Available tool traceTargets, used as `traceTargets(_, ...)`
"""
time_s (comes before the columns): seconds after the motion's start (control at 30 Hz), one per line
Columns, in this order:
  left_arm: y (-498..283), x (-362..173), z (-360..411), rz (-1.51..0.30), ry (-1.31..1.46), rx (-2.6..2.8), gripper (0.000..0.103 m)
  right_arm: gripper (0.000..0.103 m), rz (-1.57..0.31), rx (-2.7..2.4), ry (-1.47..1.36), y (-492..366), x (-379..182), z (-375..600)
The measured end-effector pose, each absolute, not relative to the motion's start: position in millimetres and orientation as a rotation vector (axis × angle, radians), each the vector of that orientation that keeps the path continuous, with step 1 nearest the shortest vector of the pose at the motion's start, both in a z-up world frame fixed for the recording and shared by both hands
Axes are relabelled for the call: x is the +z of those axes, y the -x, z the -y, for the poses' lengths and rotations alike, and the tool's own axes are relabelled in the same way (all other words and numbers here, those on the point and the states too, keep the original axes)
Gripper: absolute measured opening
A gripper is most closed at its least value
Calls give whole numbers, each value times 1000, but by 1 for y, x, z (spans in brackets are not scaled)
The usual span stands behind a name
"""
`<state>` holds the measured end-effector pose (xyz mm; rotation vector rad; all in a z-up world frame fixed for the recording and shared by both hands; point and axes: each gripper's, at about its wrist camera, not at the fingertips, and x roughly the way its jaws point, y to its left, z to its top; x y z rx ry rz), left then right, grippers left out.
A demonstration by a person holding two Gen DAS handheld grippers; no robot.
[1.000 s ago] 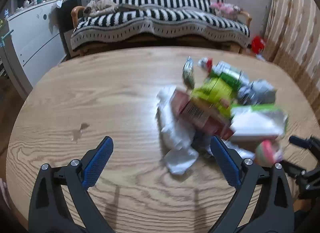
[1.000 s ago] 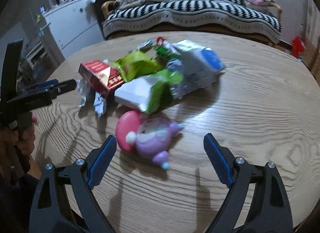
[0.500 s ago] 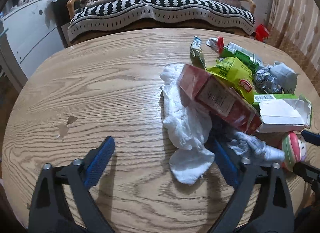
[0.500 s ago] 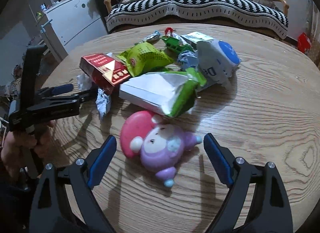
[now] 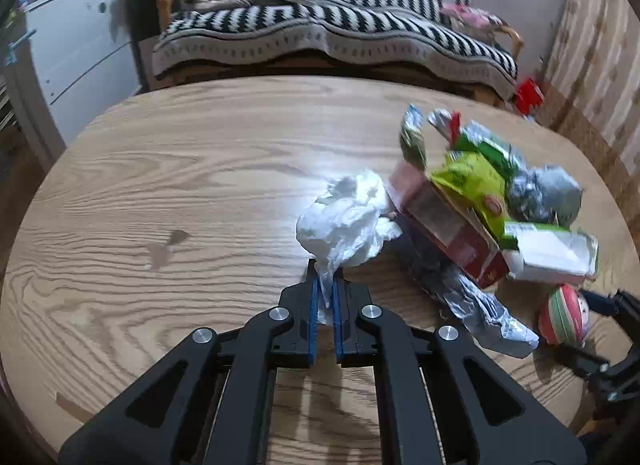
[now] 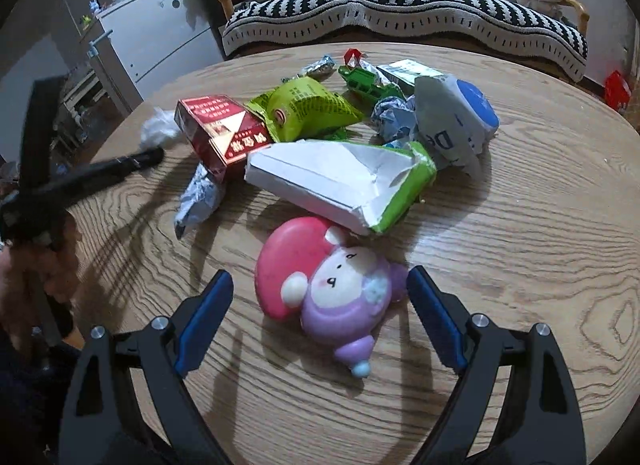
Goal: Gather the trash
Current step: 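Grasp the white tissue with the left tool while the right tool grasps the pink-purple toy, then carry both items over the bin and open the left tool to drop the tissue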
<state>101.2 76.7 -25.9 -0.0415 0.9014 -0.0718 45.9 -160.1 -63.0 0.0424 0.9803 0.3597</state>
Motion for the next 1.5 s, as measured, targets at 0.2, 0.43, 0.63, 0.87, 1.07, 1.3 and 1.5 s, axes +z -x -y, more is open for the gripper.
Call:
traceTargets(0.2, -94, -8, -80, -845, 60, -42, 5, 63, -975, 330, 6, -43, -65, 160)
traceTargets(0.43, -84, 26, -81, -751, 112, -35, 5, 51, -925, 370, -8, -20, -48, 169)
traceTargets(0.63, -78, 42, -41, -726, 89, -115, 5, 50, -855, 352, -29, 6, -24, 194)
traceTargets(0.87, -64, 49, 49, -728, 9, -284, 5, 50, -794, 174, -127, 37, -7, 285)
traceTargets(1.07, -40, 46, 143, -729, -58, -449, 5, 50, -748, -24, -247, 81, -1, 393)
traceTargets(1.3, 0, 36, 264, -744, -153, -671, 5, 50, -715, -293, -345, 161, -17, 513)
traceTargets(1.5, 51, 13, 371, -767, -245, -867, 5, 51, -744, -506, -481, 233, -52, 606)
